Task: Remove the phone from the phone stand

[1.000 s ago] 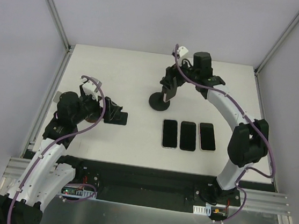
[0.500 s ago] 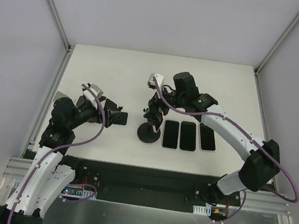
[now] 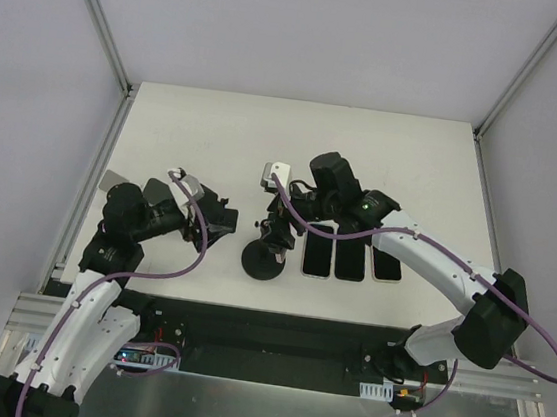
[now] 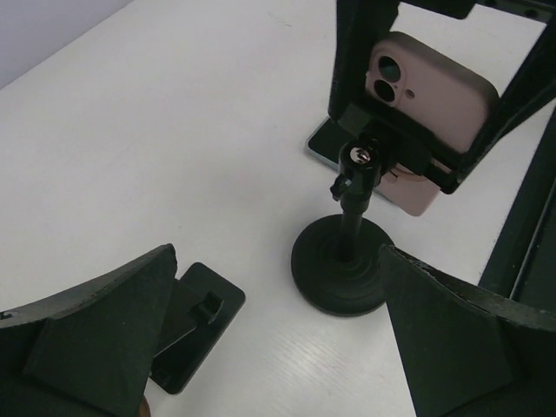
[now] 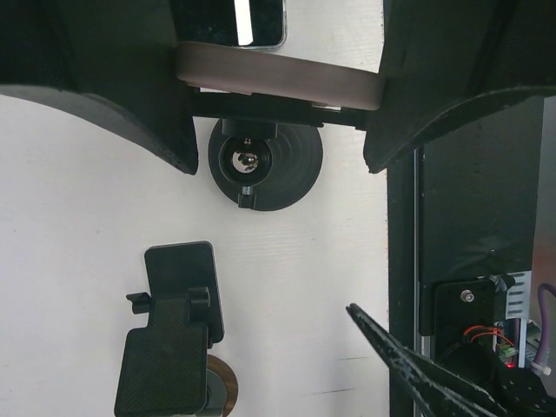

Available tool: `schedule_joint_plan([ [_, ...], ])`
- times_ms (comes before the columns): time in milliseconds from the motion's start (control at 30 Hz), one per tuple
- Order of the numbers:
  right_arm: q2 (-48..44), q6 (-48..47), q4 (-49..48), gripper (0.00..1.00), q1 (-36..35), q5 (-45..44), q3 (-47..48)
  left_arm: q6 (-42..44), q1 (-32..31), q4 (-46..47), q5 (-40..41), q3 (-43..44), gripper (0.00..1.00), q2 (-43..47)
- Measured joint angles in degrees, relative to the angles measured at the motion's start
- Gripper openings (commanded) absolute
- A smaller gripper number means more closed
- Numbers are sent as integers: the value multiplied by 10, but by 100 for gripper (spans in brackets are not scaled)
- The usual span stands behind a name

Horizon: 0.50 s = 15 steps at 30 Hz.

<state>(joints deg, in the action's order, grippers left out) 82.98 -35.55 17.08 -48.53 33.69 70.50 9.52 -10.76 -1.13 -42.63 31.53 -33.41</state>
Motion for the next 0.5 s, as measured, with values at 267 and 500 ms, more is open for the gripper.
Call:
schedule_joint_plan([
  [267,-12,-14,34,92,-6,1,0,50,-2,4,-101,-16,99,-37],
  [500,-42,-4,48,96,-14,11,6,74,-43,7,-136,-16,98,-90],
])
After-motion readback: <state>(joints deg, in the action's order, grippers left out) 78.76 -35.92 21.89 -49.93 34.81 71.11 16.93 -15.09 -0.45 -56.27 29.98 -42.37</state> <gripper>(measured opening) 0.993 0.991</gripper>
